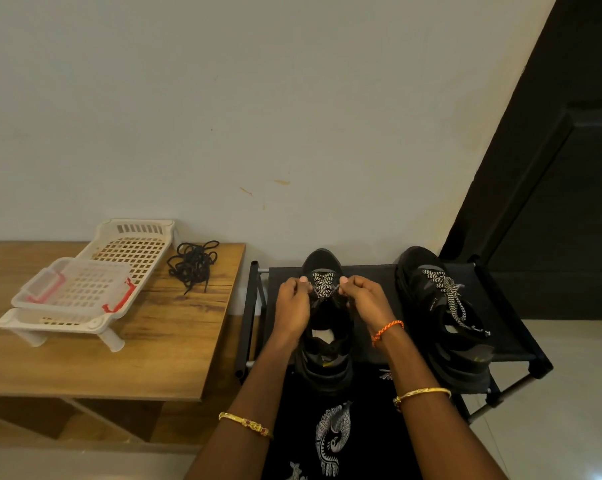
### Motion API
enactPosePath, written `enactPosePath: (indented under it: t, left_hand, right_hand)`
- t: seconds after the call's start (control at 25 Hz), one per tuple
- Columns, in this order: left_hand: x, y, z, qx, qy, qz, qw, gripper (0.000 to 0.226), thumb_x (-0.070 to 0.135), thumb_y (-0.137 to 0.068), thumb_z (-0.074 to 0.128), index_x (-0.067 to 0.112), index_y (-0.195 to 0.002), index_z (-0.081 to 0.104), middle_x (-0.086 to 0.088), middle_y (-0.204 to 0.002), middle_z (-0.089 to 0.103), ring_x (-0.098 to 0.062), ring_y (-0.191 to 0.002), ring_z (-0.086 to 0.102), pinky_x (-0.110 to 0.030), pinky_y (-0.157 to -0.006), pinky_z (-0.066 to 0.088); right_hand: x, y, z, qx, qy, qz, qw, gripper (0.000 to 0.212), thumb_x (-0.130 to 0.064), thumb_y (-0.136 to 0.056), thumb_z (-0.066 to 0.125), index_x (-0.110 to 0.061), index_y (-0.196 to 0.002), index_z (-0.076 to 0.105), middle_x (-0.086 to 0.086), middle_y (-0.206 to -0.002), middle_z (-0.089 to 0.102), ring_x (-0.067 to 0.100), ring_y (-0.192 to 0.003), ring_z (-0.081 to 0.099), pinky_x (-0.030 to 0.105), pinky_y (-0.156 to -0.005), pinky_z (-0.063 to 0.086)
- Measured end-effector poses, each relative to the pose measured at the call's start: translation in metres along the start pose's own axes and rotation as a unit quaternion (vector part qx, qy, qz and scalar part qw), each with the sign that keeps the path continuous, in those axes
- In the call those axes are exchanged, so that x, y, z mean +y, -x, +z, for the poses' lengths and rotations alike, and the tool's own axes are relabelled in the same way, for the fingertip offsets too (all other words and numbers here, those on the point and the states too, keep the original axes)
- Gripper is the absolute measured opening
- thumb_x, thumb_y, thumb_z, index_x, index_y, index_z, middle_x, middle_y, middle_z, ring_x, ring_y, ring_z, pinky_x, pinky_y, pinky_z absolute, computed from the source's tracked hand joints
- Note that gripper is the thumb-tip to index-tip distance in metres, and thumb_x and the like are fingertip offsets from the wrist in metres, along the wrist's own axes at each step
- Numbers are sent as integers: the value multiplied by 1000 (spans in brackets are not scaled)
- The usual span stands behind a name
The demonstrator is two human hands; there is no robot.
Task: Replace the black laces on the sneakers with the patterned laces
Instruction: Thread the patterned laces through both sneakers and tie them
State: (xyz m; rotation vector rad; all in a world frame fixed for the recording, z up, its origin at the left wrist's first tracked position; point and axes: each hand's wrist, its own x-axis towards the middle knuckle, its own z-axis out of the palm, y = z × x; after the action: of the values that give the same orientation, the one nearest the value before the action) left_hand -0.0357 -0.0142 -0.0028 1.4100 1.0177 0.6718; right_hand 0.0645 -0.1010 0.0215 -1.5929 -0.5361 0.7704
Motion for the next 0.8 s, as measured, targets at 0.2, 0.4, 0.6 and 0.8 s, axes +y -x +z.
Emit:
enactPosePath:
  t: [0.2,0.4,0.6,0.8]
  left_hand:
    - [9,-2,14,-30,128,36,991,21,22,-101,45,10,-96,62,-8,-95,69,-18,-91,65,-30,-85,54]
    - [-8,-8,6,-77,126,83,985,19,8,-99,46,16,-100,63,-3,-97,69,-11,-92,65,-21,-81,52]
    - [-8,-19,-6,-171,92,143,970,18,3,-96,50,10,-101,65,-6,-92,68,-8,-88,65,-20,-83,51]
    - [3,-36,-10,-221,55,154,962,16,4,-89,60,9,-102,69,-1,-75,69,-7,-75,66,-18,-76,51]
  right_hand:
    - [1,-16,11,12,-99,-46,994,15,-12,-92,58,-10,-80,67,6,-80,71,18,-80,67,29,-80,55]
    - [19,-28,9,-32,-119,-43,991,18,6,-90,53,-6,-93,66,4,-82,71,11,-78,69,21,-74,55]
    - [24,-42,7,-69,-133,-44,988,20,6,-86,58,-8,-90,70,4,-91,72,13,-88,69,23,-76,55]
    - [15,-53,7,-90,-113,-16,989,16,7,-81,62,-6,-86,69,4,-75,71,11,-66,65,19,-59,50]
